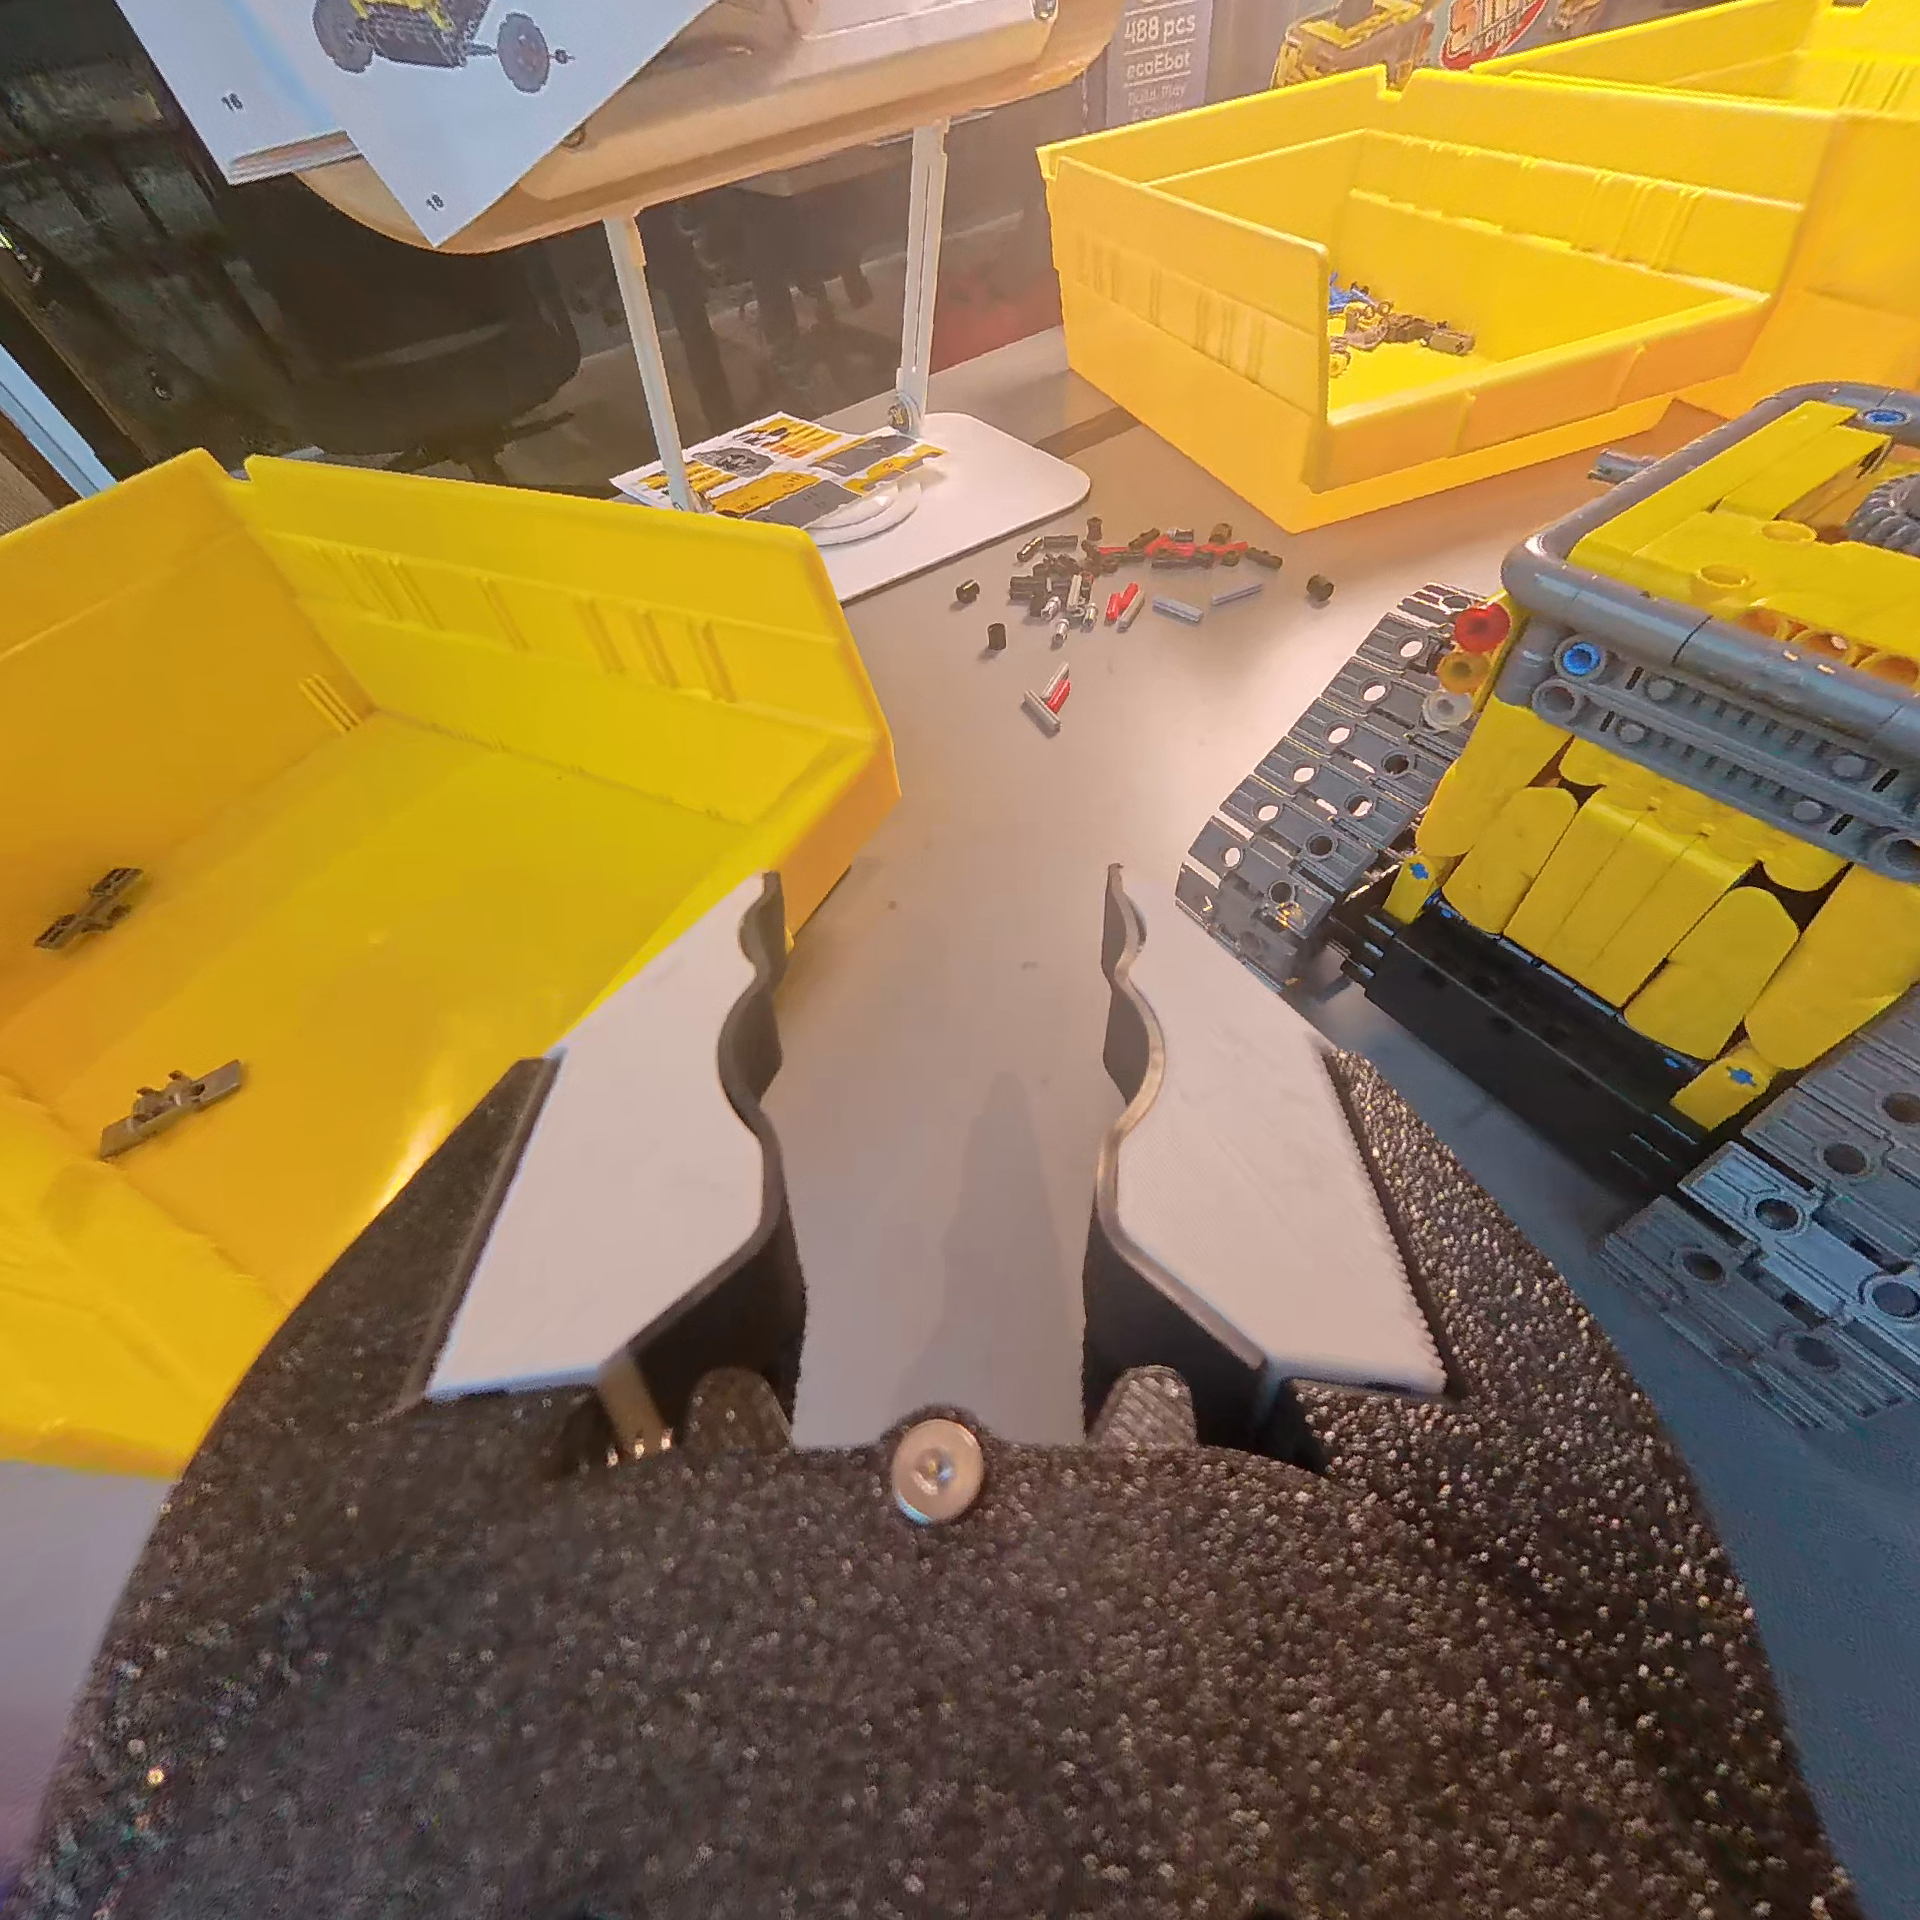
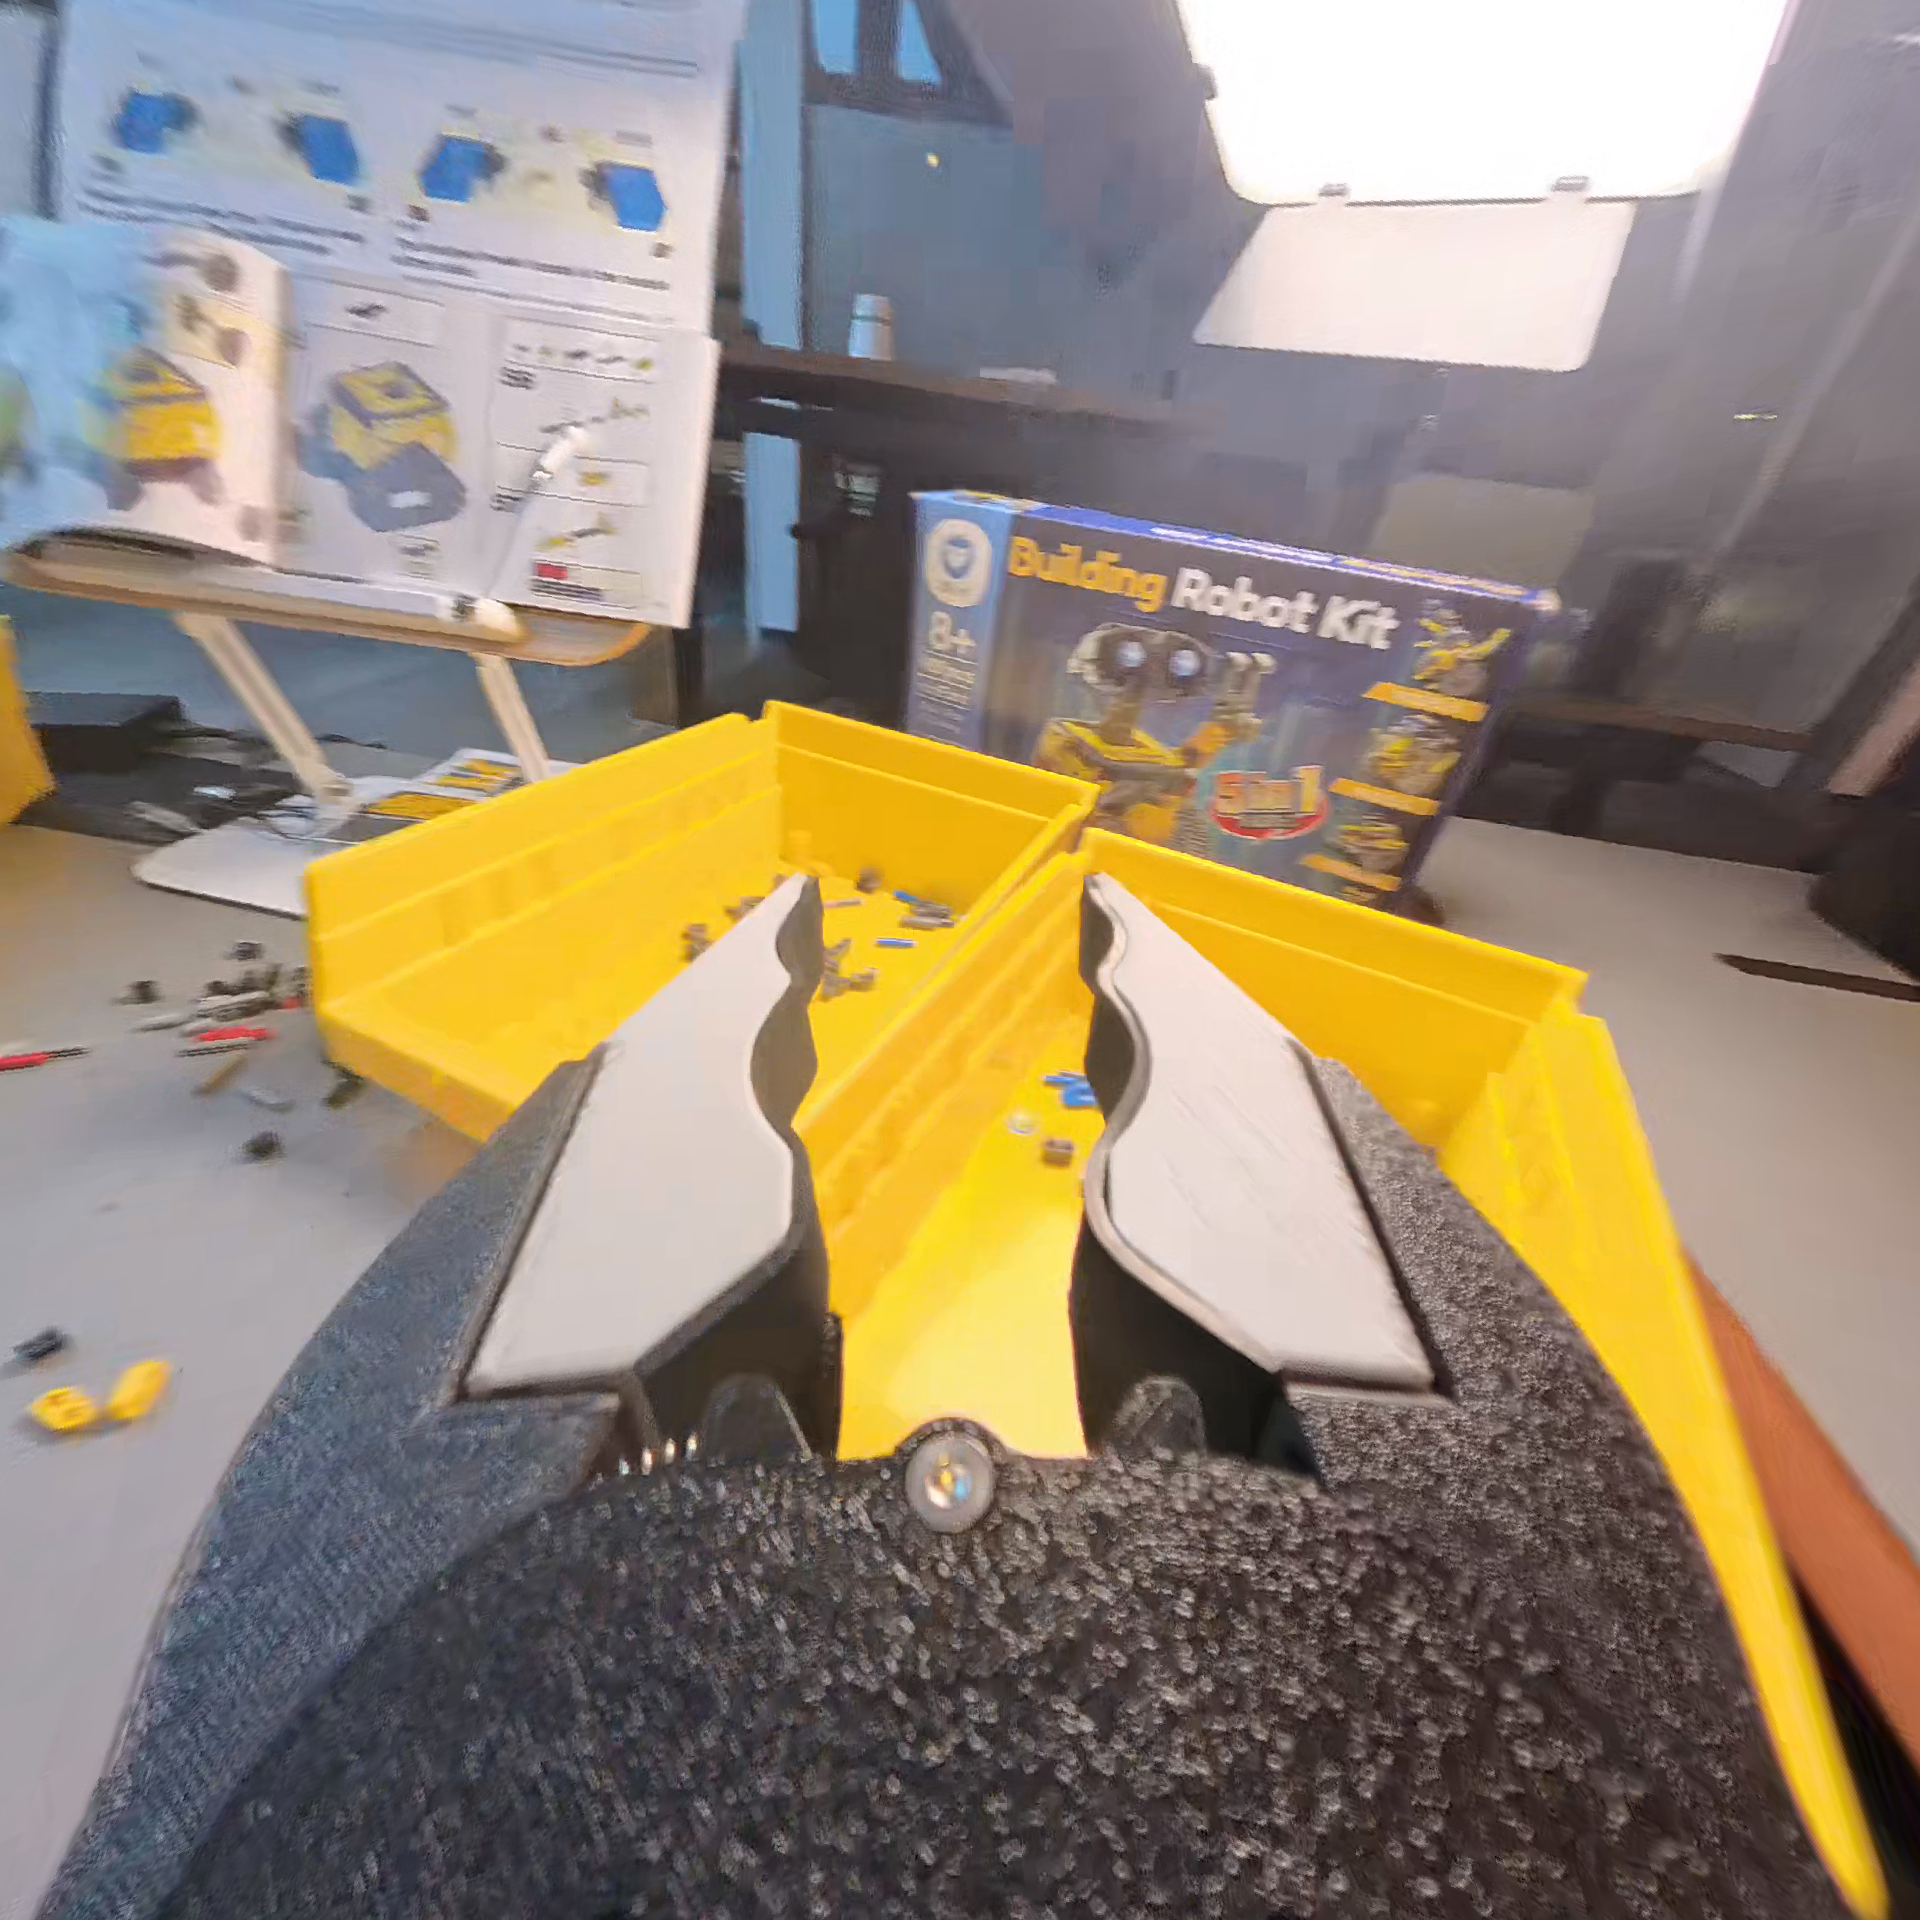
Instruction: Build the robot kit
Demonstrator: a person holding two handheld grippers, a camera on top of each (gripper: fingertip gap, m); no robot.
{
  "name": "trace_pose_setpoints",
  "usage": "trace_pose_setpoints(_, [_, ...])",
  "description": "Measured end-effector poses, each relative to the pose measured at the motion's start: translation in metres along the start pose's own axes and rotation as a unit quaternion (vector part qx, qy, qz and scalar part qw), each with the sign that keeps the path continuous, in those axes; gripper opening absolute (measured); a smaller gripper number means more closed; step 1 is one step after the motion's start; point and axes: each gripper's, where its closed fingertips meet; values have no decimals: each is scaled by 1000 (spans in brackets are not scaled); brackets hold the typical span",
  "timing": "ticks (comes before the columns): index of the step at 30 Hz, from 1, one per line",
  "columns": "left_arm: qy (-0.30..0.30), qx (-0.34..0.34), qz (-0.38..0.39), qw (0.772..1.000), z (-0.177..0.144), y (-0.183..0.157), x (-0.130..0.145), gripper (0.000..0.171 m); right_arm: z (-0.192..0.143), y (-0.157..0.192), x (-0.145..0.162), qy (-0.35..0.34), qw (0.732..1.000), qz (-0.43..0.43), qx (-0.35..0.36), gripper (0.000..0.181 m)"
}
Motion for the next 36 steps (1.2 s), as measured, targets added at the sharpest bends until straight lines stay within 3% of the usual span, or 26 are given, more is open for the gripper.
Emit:
trace_pose_setpoints(4, [3, 3, 2, 1000, 1, -1, 1, 60, 1, -77, 6, 93, 987, -58, 118, 34])
trace_pose_setpoints(10, [7, -1, 7, 1000, 2, -2, 1, 59, 62, -106, 52, 279, 953, -97, 70, 25])
trace_pose_setpoints(16, [4, -10, 13, 1000, 1, -2, 1, 58, 110, -136, 67, 363, 925, -91, 63, 9])
trace_pose_setpoints(19, [9, -11, 13, 1000, 3, -1, 2, 58, 128, -141, 78, 404, 910, -81, 47, 0])
trace_pose_setpoints(27, [12, -9, 11, 1000, 3, -1, 2, 57, 166, -133, 128, 492, 870, -26, 5, 3])
trace_pose_setpoints(31, [7, -6, 7, 1000, 2, 0, 1, 57, 177, -132, 145, 493, 869, 48, -10, 6])
trace_pose_setpoints(36, [6, 0, 4, 1000, 2, -1, 1, 57, 174, -144, 157, 504, 861, 66, 6, 10])
Point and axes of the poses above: each gripper's, where its closed fingertips meet, z out along the fingers, x out of its underside, y = z × x across the jaws, and after that the axes turned 15 degrees about y, right-handed
